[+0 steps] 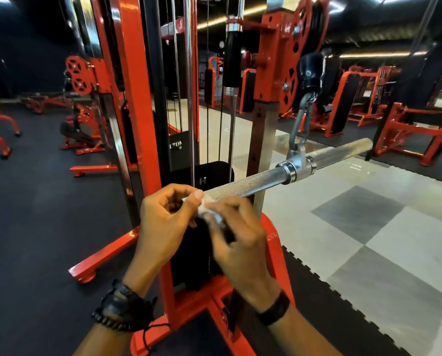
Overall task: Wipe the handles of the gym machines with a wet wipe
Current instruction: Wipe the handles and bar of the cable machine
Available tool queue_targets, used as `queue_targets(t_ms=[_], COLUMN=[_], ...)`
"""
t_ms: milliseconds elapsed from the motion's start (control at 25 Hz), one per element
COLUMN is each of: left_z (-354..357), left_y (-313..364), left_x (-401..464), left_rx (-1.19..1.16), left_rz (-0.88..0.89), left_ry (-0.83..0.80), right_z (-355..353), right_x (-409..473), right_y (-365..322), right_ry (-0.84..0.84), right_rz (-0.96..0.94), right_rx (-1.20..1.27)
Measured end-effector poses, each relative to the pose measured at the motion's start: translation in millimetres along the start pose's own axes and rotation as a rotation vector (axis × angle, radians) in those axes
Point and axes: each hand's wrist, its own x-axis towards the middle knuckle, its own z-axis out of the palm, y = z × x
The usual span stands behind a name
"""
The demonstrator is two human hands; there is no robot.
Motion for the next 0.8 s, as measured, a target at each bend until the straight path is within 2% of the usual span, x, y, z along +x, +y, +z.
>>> queue_targets(t_ms=[160,240,320,440,480,600,720,800], left_z=[-0.4,6.0,10.8,8.5,5.7,-3.4,-10.5,-13.2], left_y=[4.0,6.1,6.2,5.5,5.5,8.9,4.2,-2.6], left_x=[1.2,0.9,1.9,3.8,4.1,2.5,-4.3,-7.4], left_rx=[0.03,0.022,0.021,-0.025,-0.051,-0.096,0.065,0.13], left_rz=[-0.041,-0.072,-0.102,-0.136,-0.165,-0.246,-0.051,0.045], left_ry=[0.032,0.029,0.018,-0.03,-0.053,-0.107,-0.084,-0.082], right_z=[-47.7,-55.2,-28.4,16.2,18.5,-11.9,-44.5,-38.8], right_x=[42.3,48.8,29.4,-17.4,-20.1,14.0,49.5,48.6], right_y=[63.8,70.6,38.2,-29.3,-33.0,16.7,69.4,63.9], right_ry=[0.297,0.364,0.319,0.084,0.062,0.219,0.383,0.397], right_rz=[0.15,0.223,0.232,0.068,0.038,0.156,0.307,0.33], right_rx=[-0.236,-0.246,-0.149,0.01,0.018,-0.074,-0.185,-0.173])
